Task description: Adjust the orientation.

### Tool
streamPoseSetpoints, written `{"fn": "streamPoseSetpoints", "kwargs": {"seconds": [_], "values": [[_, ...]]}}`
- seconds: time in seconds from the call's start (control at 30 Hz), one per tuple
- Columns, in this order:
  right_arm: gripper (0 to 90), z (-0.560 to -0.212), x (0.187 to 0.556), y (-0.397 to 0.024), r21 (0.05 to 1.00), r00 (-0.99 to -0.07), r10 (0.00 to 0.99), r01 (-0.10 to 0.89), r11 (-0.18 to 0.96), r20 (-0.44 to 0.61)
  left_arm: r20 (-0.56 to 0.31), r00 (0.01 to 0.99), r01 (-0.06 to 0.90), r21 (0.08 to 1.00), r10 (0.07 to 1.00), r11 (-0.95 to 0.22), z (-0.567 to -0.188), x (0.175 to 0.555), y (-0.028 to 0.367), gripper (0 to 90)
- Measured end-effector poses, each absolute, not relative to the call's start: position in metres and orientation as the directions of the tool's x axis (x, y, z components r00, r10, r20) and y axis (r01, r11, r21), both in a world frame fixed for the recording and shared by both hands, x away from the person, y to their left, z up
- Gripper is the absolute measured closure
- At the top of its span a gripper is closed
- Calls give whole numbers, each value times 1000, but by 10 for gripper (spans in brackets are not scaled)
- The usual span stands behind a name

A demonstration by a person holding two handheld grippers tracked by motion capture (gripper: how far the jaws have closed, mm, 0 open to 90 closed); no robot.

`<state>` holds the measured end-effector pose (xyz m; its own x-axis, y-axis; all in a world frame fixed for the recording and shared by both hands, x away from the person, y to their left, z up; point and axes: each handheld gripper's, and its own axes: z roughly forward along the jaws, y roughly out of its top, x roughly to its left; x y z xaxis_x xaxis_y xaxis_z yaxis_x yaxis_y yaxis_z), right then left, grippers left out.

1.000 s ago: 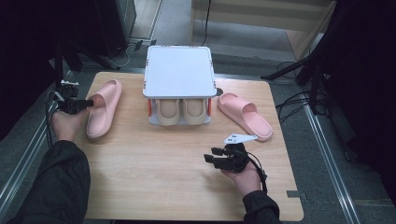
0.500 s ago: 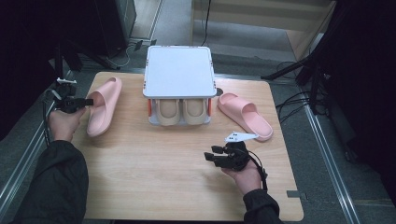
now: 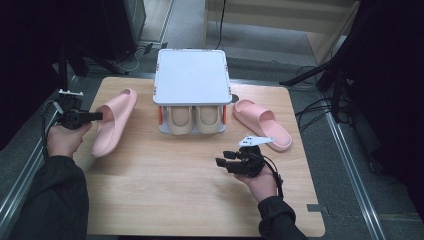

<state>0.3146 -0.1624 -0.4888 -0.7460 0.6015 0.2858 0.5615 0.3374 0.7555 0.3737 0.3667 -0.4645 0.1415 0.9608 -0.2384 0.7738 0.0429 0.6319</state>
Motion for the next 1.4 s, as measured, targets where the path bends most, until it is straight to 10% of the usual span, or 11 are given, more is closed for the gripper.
{"fn": "streamPoseSetpoints", "kwargs": {"seconds": [1.4], "values": [[541, -482, 323, -154, 770, -761, 588, 539, 341, 273, -234, 546, 723, 617, 804, -311, -477, 299, 216, 824]]}}
